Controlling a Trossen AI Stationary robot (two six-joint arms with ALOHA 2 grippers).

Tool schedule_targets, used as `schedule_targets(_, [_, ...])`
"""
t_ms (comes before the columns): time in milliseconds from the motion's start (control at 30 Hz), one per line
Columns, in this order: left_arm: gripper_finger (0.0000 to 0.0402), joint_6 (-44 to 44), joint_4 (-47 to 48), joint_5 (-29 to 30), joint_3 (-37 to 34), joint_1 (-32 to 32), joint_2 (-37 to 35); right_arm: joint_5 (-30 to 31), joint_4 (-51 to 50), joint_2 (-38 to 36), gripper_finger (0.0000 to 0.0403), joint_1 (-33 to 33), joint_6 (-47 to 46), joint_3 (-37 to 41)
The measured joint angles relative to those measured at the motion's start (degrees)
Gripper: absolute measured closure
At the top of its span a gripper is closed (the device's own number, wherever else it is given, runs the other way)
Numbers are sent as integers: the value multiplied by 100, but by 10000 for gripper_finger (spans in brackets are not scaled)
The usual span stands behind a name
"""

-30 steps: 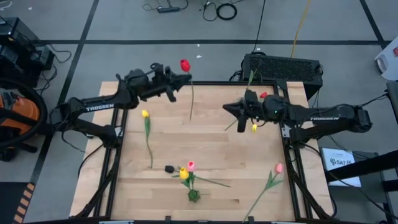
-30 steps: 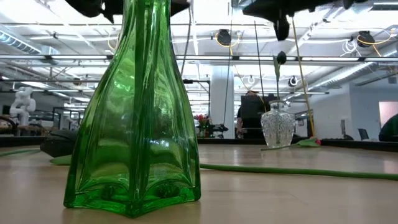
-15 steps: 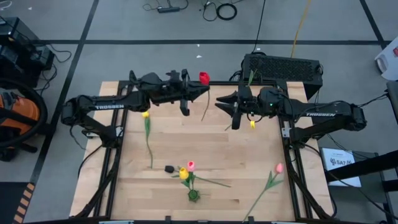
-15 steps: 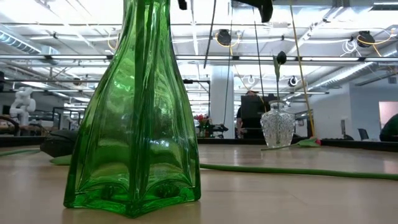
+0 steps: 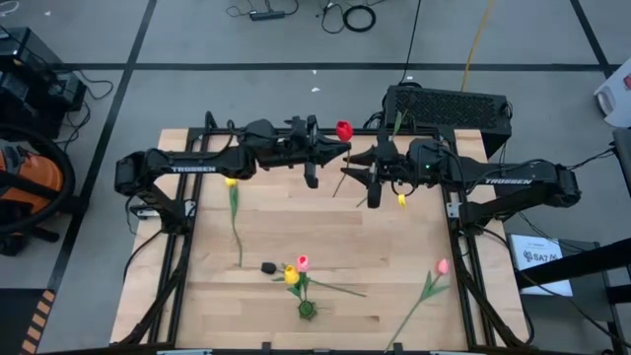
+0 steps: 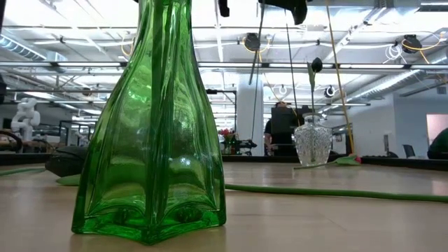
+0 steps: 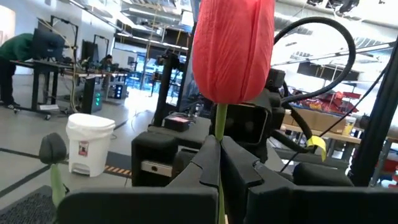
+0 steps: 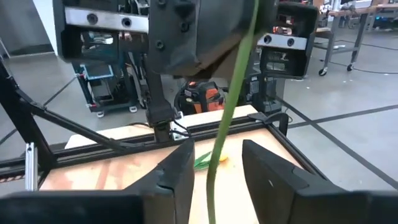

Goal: Sort flowers into vase by color
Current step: Put the left red flower into the transparent vase

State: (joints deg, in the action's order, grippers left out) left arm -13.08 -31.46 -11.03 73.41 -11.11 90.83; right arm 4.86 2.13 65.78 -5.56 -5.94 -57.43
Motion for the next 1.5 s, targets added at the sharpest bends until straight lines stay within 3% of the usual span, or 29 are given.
schedule_targets(300, [400, 0, 5, 20, 4, -4, -2, 1, -69, 0, 391, -9, 234, 2])
schedule_targets(567, [365, 0, 49, 254, 4, 2, -4, 13, -76, 0, 399, -41, 234, 7])
schedule_targets(800, [309, 14, 141, 297, 4, 0, -4, 11, -86, -20, 400, -130, 242, 7])
schedule_targets(1033, [265, 26, 259, 297, 4, -22, -6, 1210, -853, -755, 400, -166, 256, 15])
schedule_targets(1333, [260, 297, 518, 297, 4, -111, -263, 2663, -3095, -1835, 400, -166, -492, 27])
schedule_targets(1500, [262, 295, 926, 252, 4, -211, -487, 2716, -2560, -2403, 401, -162, -520, 699])
